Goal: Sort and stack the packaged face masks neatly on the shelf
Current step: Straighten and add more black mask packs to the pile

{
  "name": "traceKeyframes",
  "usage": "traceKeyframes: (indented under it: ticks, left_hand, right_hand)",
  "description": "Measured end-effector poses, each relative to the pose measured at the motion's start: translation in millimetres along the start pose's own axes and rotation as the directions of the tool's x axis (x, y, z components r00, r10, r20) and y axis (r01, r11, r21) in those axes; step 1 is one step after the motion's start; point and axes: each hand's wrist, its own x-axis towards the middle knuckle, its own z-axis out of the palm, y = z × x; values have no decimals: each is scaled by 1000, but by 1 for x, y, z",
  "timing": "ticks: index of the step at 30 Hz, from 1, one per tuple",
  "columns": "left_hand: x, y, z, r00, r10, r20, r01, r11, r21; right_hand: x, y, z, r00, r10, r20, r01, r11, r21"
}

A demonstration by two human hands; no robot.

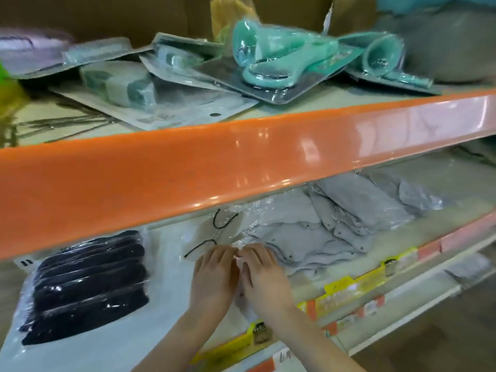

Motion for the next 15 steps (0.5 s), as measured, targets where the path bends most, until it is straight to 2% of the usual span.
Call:
traceKeyframes:
  ticks: [5, 9, 15]
  left_hand:
    - [15, 38, 20, 997, 45, -61, -46, 999, -20]
    - [26, 58, 38, 998, 47, -42, -45, 998, 36]
    - [35, 82, 61, 997, 53, -59, -49, 997, 56]
  right_hand:
    - [1, 40, -24, 999, 45, -30, -46, 999, -29]
    - [1, 74, -36, 996, 70, -47, -73, 996, -56]
    - [-1, 116, -39, 979, 160, 123, -135, 974, -184]
